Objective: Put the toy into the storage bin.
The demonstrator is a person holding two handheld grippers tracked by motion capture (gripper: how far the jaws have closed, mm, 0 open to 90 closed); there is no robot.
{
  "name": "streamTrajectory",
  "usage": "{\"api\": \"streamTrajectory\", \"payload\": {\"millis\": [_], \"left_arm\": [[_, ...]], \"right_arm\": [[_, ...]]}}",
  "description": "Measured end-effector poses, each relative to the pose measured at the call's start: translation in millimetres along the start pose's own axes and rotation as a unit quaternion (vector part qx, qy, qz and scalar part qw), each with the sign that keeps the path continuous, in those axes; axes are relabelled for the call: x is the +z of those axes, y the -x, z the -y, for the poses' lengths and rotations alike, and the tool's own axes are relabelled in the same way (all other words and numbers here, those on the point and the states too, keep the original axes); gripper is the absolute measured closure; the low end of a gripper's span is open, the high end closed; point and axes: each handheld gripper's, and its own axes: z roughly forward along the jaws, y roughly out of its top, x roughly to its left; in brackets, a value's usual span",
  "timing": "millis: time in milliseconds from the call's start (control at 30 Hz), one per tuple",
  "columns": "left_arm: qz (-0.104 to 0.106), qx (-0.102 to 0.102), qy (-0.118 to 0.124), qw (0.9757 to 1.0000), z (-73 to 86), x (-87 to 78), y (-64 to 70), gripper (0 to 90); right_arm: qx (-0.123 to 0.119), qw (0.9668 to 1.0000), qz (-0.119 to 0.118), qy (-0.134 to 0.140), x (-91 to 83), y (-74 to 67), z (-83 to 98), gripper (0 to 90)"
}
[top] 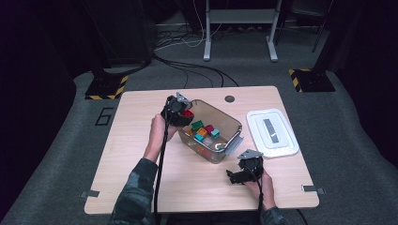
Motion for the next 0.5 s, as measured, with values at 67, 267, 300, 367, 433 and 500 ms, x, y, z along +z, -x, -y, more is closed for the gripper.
{"api": "streamTrajectory", "payload": {"millis": [67, 267, 300, 367, 433, 500], "left_arm": [[0.002, -0.004, -0.003, 1.0, 0.4, 2.5, -1.3, 56.0], [-0.005, -0.018, -0.004, 0.9998, 3.5, 0.1, -3.6, 30.3], [-0.005, -0.021, -0.001, 0.9998, 4.5, -1.8, -3.7, 26.2], [-0.006, -0.022, 0.001, 0.9997, 6.9, -6.5, -4.0, 19.2], [-0.008, -0.024, 0.006, 0.9997, 11.4, -12.9, -3.4, 15.2], [-0.008, -0.024, 0.01, 0.9996, 16.1, -17.9, -3.6, 14.6]], "right_arm": [[-0.002, 1.0, 0.0, -0.001, -0.1, 0.3, 0.1, 0.0], [-0.002, 1.0, 0.0, -0.001, -0.1, 0.3, 0.1, 0.0], [-0.001, 1.0, 0.0, -0.001, -0.1, 0.2, 0.1, 0.0], [-0.002, 1.0, 0.0, -0.001, -0.1, 0.3, 0.1, 0.0], [0.005, 1.0, 0.0, 0.0, 0.0, -0.6, -0.2, 0.0], [0.007, 1.0, 0.001, 0.0, 0.2, -1.0, -0.3, 0.0]]}}
